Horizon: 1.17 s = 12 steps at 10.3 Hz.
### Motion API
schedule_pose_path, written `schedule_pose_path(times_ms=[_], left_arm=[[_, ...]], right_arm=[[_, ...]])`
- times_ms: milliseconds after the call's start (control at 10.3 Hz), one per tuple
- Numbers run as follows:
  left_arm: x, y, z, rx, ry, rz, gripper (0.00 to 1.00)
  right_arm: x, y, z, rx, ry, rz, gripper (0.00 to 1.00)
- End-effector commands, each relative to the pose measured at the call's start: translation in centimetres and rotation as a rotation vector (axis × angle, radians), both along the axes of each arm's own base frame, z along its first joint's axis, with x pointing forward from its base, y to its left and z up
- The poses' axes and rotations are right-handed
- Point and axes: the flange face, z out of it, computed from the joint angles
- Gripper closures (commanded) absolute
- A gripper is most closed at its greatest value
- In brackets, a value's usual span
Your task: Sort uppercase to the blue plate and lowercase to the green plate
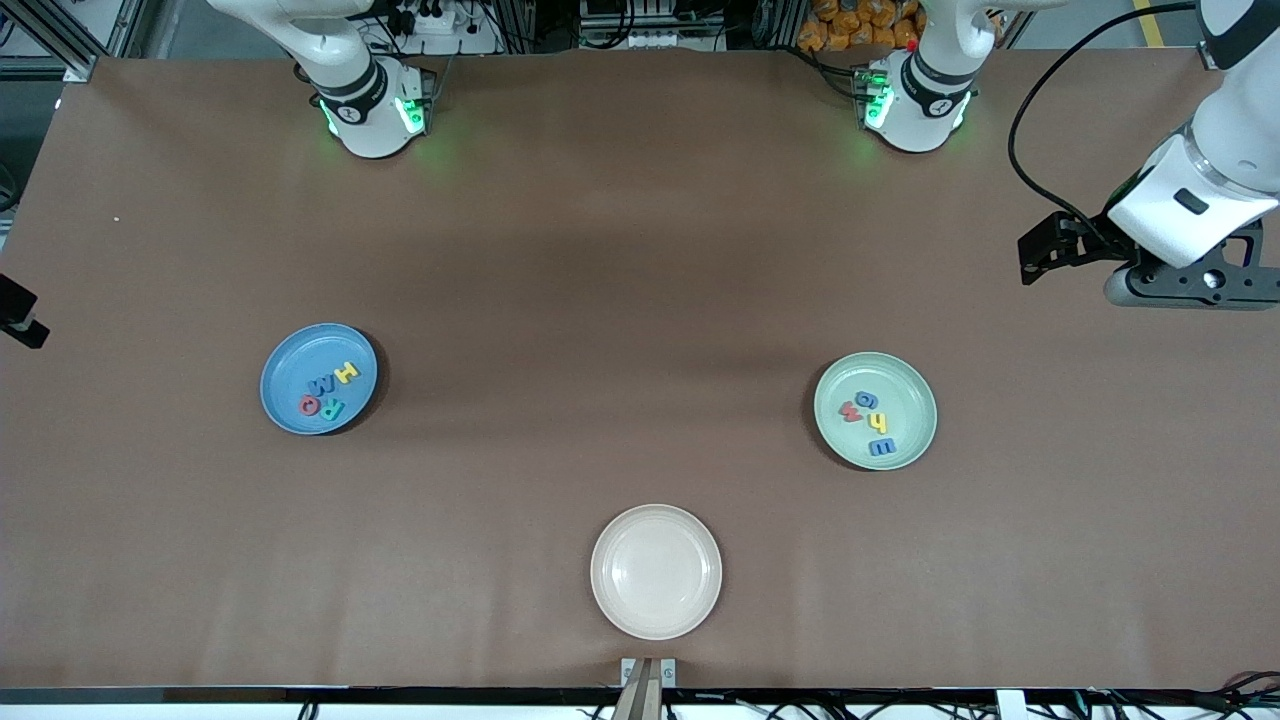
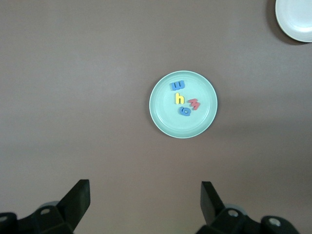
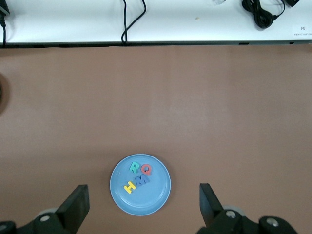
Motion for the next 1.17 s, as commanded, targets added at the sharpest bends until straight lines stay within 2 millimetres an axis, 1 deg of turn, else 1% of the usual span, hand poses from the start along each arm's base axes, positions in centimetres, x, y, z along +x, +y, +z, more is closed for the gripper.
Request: schedule_pose_path(times_ms=[0, 291, 486, 583, 874, 1069], left_arm=[[0.1, 0.0, 0.2, -0.020, 0.005, -0.003, 0.00], [0.1, 0.0, 0.1, -0.020, 0.006, -0.003, 0.00], [0.2, 0.0, 0.2, -0.020, 0.005, -0.002, 0.00], [0.2, 0.0, 0.2, -0.020, 0.003, -0.003, 0.00], [0.2, 0.0, 0.2, -0.019, 0.003, -0.006, 0.00], [0.2, 0.0, 0.2, -0.019, 0.001, -0.005, 0.00]], right_arm=[[-0.8, 0.3, 0.2, 0.000, 0.026, -0.051, 0.00], [-1.3, 0.2, -0.4, 0.004, 0.073, -0.060, 0.00], [-1.8, -0.8, -1.4, 0.019, 0.123, -0.080, 0.00], [-1.9, -0.8, -1.8, 0.023, 0.137, -0.078, 0.00], [-3.2, -0.7, -2.6, 0.026, 0.177, -0.078, 0.00], [-3.5, -0.9, -3.1, 0.029, 0.240, -0.082, 0.00]])
